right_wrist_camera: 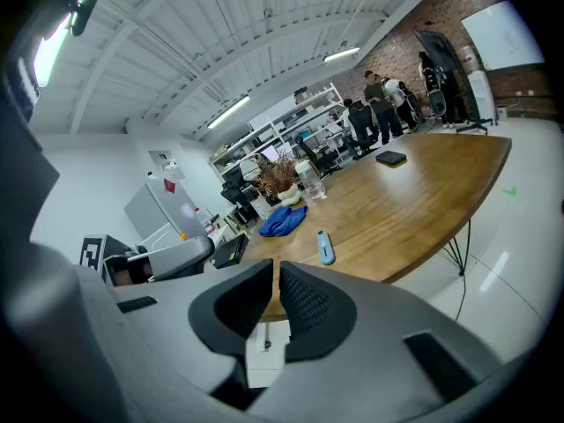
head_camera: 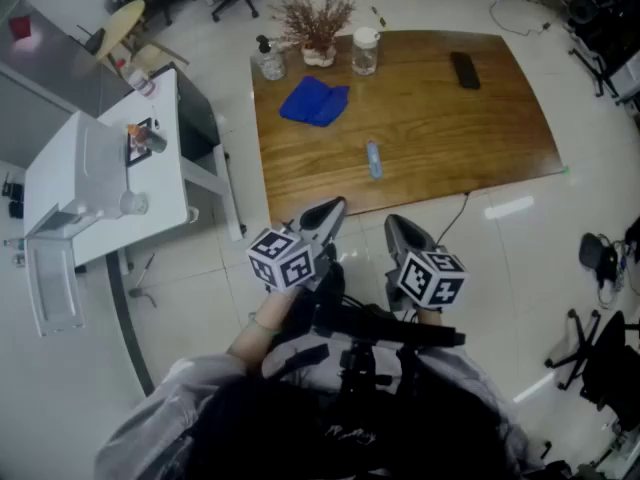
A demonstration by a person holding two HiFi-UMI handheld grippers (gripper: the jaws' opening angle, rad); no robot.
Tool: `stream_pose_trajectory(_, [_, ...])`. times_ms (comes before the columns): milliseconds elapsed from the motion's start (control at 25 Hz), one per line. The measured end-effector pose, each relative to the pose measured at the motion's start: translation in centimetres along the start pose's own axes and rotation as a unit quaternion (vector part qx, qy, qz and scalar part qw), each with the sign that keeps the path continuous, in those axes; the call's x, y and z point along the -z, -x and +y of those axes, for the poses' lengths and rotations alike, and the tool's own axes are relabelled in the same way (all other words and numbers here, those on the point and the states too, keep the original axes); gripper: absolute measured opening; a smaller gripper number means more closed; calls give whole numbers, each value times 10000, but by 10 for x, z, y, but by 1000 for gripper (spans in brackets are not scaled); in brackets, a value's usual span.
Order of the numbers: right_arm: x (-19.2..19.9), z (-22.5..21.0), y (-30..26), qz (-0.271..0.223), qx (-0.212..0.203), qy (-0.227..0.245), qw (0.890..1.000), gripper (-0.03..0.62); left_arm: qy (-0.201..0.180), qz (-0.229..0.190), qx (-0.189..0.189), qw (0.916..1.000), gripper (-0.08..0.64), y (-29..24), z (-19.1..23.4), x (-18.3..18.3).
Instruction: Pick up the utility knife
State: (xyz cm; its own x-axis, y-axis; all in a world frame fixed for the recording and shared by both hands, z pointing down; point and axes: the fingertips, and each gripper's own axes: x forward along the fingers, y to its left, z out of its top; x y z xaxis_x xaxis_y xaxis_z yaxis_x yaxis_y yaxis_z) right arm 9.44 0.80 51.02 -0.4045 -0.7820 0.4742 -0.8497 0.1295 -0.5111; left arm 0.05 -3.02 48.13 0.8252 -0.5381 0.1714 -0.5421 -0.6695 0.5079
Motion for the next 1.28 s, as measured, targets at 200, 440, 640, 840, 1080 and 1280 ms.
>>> stream_pose_trajectory(200, [-21, 15, -57, -34, 128, -221, 9997, 66, -53, 119, 80, 9999, 5, -1, 54, -30])
stream_pose_trajectory(440, [-29, 16, -91, 62, 489, -312, 9983, 118, 77, 164, 191, 9997, 5, -6, 99, -47])
stream_pose_trajectory(640, [-24, -8, -103, 407, 936, -89, 9947, 161, 285, 194, 265, 9991, 5, -18, 108, -46])
stream_pose_trajectory(840, [-24, -41, -140, 968, 1234, 528, 9862, 191, 387, 140, 177, 9990, 5, -25, 113, -48])
stream_pose_trajectory(1080, [-21, -76, -191, 1557, 1524, 1185, 9688, 207, 500, -116, -296, 9982, 6, -24, 139, -62])
stream_pose_trajectory(1280, [-15, -97, -216, 1889, 1667, 1422, 9572, 219, 492, -217, -543, 9971, 5, -28, 146, -69])
